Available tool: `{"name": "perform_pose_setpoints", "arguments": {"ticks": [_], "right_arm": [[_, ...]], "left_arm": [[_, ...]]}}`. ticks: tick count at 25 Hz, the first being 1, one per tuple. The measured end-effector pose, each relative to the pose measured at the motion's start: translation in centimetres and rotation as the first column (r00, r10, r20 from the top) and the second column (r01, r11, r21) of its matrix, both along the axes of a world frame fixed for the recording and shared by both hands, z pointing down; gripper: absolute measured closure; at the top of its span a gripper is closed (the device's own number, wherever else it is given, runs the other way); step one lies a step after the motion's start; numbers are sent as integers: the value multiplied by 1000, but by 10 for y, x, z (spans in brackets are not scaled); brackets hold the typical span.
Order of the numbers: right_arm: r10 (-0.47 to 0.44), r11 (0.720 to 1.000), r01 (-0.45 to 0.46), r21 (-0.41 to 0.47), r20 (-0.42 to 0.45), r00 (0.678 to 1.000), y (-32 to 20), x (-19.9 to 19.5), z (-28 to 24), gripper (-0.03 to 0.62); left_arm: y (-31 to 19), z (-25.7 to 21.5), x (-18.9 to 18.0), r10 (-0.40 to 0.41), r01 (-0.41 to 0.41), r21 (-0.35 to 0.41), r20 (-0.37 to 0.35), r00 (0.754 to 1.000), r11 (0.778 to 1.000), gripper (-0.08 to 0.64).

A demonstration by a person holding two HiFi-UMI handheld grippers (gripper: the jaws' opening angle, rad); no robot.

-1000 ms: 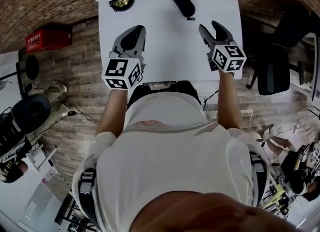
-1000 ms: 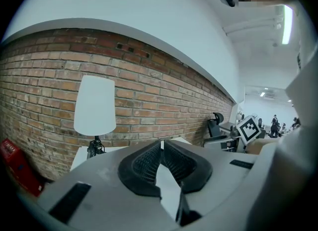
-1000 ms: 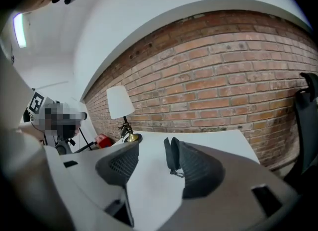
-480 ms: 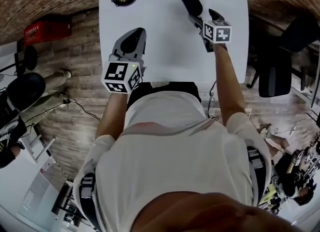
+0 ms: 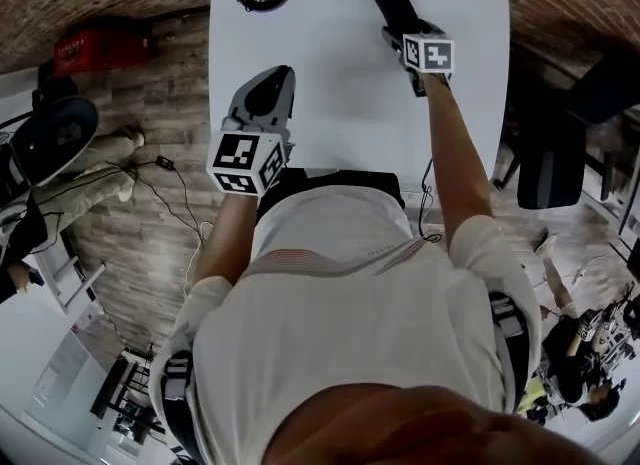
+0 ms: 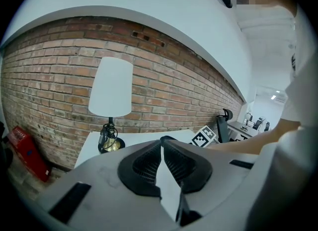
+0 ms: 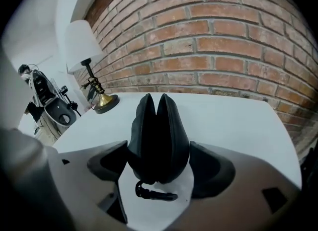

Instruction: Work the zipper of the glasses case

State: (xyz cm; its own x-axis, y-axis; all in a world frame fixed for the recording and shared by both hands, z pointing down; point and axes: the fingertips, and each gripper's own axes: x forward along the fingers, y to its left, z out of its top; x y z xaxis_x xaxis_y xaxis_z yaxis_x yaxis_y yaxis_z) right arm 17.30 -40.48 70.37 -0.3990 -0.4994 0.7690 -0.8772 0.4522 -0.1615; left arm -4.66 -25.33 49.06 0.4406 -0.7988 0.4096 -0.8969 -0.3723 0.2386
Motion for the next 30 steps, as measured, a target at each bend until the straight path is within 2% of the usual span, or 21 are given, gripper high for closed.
{"name": "perform_pose_setpoints", "arguments": {"ticks": [2,5,12,18,23,30], "right_arm": [[-1,1000,2,23,-11,1000,1,-1,-3,209],[6,998,-5,58,-14,1000,3,-3,-10,275],[14,992,-14,129,-3,1000,11,-4,-32,284],[48,974,-63,217,74,996,32,1,-83,284],[71,944,-115,309,151,986,58,1,-150,284],[68,882,-192,430,288,955,96,-5,-245,285]], "left_arm": [[0,-2,-3,-3,3,4,-2,1000,1000,532],[-1,-4,-7,-5,5,8,-6,1000,1000,532],[1,-11,-10,7,-7,28,-12,1000,1000,532],[2,-25,-9,37,-35,73,-29,999,997,532],[2,-45,-10,72,-66,127,-42,997,990,532],[-3,-83,-14,111,-96,221,-59,992,970,532]]}}
